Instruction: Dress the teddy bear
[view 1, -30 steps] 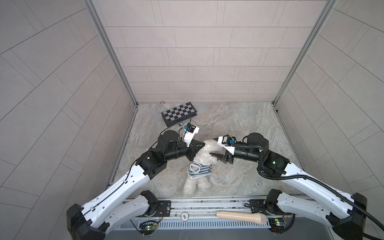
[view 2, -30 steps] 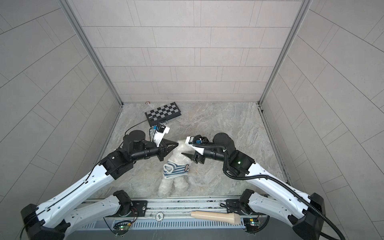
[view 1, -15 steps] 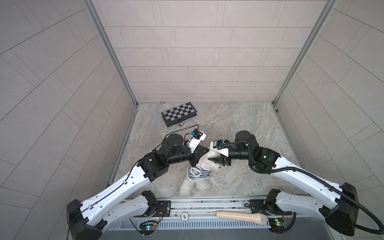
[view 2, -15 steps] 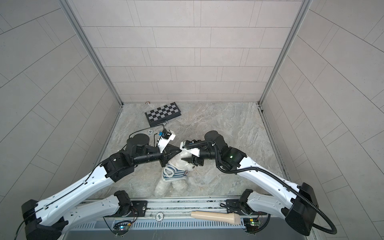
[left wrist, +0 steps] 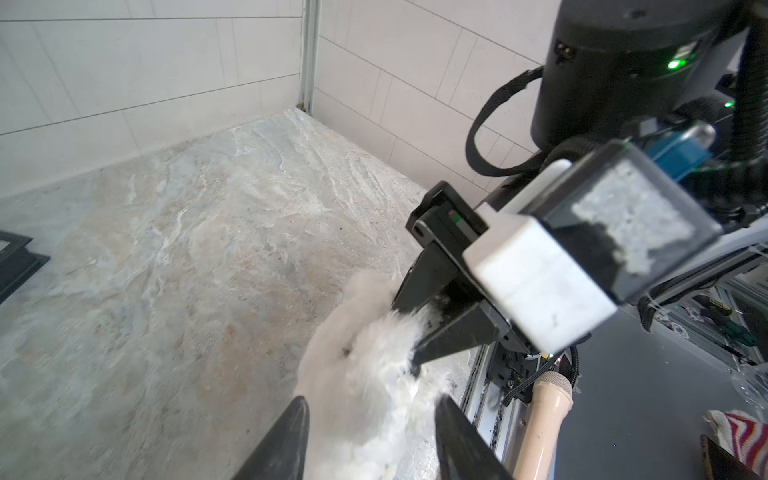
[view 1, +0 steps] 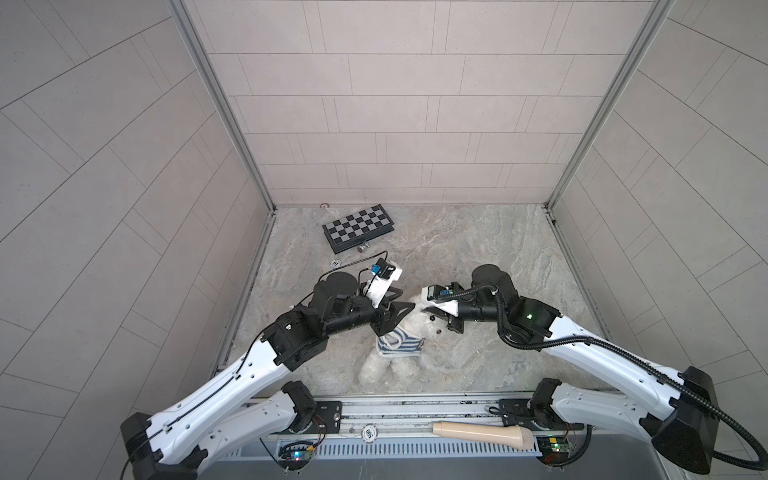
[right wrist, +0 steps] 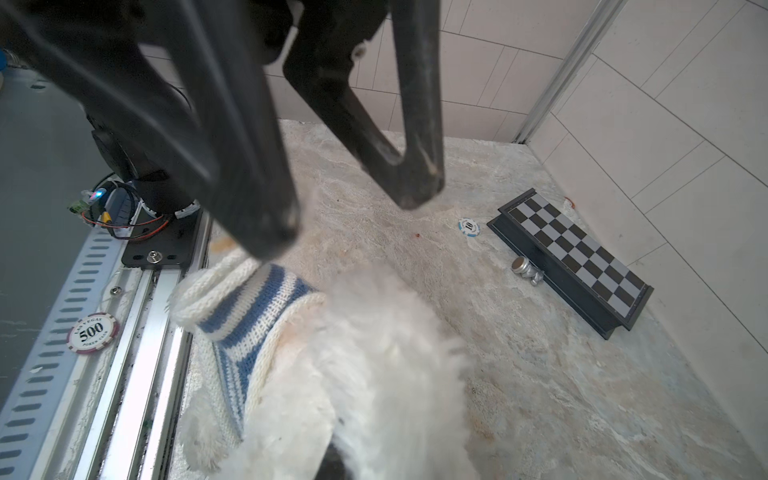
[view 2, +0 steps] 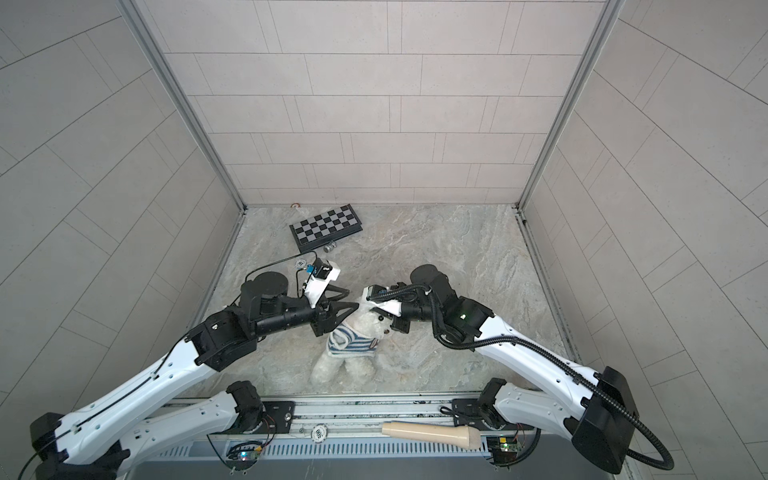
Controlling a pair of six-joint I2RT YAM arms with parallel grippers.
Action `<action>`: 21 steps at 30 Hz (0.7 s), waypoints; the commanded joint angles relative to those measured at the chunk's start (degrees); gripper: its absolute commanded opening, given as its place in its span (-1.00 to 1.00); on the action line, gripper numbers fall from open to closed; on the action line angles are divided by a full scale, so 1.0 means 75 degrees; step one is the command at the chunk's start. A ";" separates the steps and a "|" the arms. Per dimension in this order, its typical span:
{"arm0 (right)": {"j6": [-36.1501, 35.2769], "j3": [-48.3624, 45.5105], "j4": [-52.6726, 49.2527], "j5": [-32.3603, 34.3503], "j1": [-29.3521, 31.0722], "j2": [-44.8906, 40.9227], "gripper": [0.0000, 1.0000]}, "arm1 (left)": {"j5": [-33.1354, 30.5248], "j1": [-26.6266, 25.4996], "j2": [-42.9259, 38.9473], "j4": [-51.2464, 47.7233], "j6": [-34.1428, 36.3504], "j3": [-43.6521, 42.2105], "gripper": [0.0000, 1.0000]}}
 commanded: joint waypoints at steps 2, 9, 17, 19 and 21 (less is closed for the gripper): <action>-0.0160 -0.0176 0.0582 0.0197 -0.0035 -0.0355 -1.00 | -0.0577 -0.0018 -0.0801 -0.1157 -0.0432 -0.0274 -0.24; -0.0201 -0.0233 0.0651 0.0249 -0.0055 -0.0469 -1.00 | 0.0161 -0.0022 -0.1311 -0.2033 -0.0681 -0.0476 -0.92; -0.0234 -0.0156 0.0525 0.0324 -0.0059 -0.0429 -1.00 | 0.0240 -0.0285 -0.0738 -0.2719 -0.0676 -0.0317 -1.00; -0.0249 -0.0168 0.0517 0.0340 -0.0058 -0.0430 -1.00 | 0.0093 -0.0402 -0.0559 -0.2794 -0.0656 -0.0251 -1.00; -0.0237 -0.0168 0.0516 0.0335 -0.0058 -0.0432 -1.00 | -0.0003 -0.0537 -0.0389 -0.2785 -0.0642 -0.0219 -1.00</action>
